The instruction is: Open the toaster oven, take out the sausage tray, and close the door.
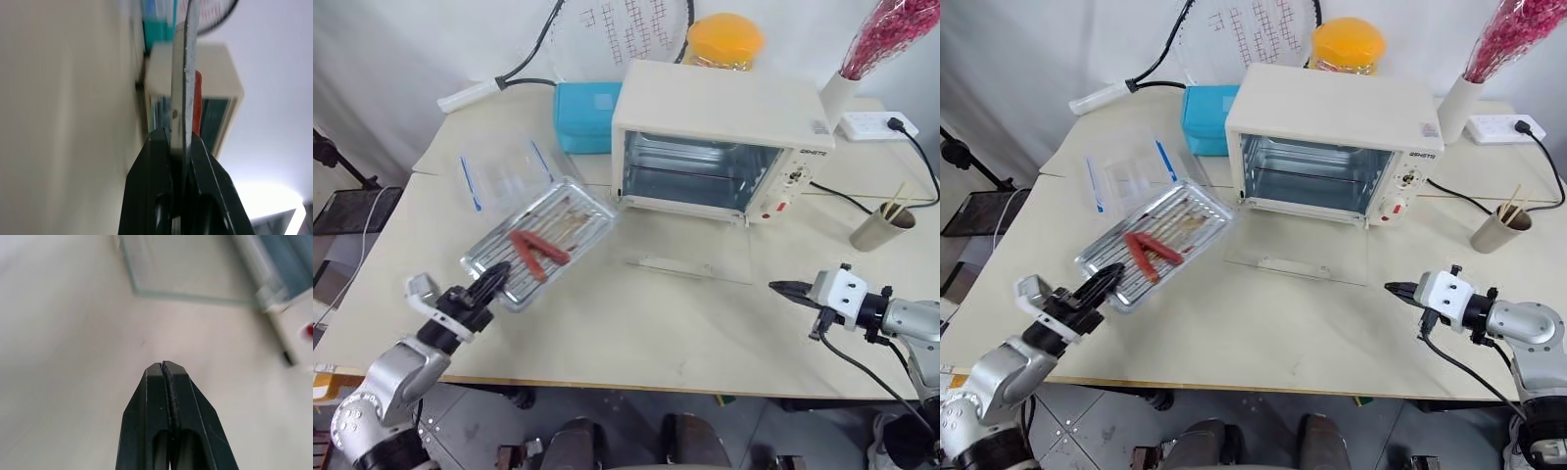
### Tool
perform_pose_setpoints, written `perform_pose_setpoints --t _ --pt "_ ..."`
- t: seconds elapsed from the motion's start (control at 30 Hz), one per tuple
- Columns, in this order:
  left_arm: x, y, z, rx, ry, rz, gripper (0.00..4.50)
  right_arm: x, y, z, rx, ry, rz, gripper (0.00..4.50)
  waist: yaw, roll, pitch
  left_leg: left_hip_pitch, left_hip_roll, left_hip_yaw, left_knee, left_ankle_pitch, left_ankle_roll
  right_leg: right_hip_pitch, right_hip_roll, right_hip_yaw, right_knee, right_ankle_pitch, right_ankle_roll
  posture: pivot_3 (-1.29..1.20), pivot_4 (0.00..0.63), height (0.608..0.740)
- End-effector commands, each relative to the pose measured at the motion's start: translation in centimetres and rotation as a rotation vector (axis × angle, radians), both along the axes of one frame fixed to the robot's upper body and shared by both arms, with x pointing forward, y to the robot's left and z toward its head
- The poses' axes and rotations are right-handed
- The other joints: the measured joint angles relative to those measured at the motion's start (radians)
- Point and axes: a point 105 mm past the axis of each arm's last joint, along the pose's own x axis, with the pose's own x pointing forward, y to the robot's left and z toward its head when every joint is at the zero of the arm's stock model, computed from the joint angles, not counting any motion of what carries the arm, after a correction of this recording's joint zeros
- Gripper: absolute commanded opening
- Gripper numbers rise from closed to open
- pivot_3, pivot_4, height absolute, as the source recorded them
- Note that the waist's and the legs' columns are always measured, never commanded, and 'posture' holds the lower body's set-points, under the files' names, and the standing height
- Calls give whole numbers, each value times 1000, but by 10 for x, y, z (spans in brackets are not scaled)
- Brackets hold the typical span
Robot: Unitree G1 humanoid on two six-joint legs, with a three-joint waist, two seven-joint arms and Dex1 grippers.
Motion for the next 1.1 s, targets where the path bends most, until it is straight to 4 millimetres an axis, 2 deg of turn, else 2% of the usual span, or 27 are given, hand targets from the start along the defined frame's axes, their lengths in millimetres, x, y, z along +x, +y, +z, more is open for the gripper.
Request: perform_pose_setpoints --t 0.03,0.17,0.27,0.6,0.73,0.87,0.97,1.07,1.1 --pt "-7 11 17 -28 -87 76 0 11 4 6 87 2 -11 31 2 0 0 0 0 0 0 0 0 0 0 0 0 0 0 0 150 740" --pt "-12 14 15 -23 -88 83 0 24 21 19 170 -28 25 31 2 0 0 -1 -1 -1 0 0 0 0 -1 0 0 0 0 0 150 740" --pt "-13 15 15 -22 -95 80 0 29 23 33 219 -68 16 31 2 0 0 -1 0 -1 0 -1 -1 -1 1 0 -1 0 0 0 150 740" --pt "-8 7 19 -10 -111 27 0 46 15 113 518 -240 -98 31 2 0 0 -3 0 0 -1 -1 -1 -3 0 2 1 0 0 0 150 740" --pt "-5 2 21 14 -110 -19 0 41 11 144 602 -326 -107 31 6 0 0 -4 0 0 -1 -1 -1 -4 0 2 1 0 0 0 150 740" --pt "-1 -3 20 44 -89 -92 0 18 19 135 534 -291 -35 31 12 0 0 -4 -1 0 -3 -1 -1 -5 0 2 0 0 0 0 150 740" --pt "4 -14 22 57 -93 -175 0 -4 21 121 526 -150 -1 31 23 0 0 -4 -2 0 -6 -1 -2 -6 0 2 -1 0 0 0 150 740" --pt "9 -38 21 89 -84 -329 0 -31 16 102 392 -102 12 533 31 0 0 -4 -3 3 -6 -1 -1 -6 0 3 -2 0 0 0 150 740" --pt "11 -48 20 104 -73 -385 0 -36 10 102 369 -124 -17 858 34 0 0 -4 -2 1 -6 -1 -1 -6 1 3 -2 0 0 0 150 740"
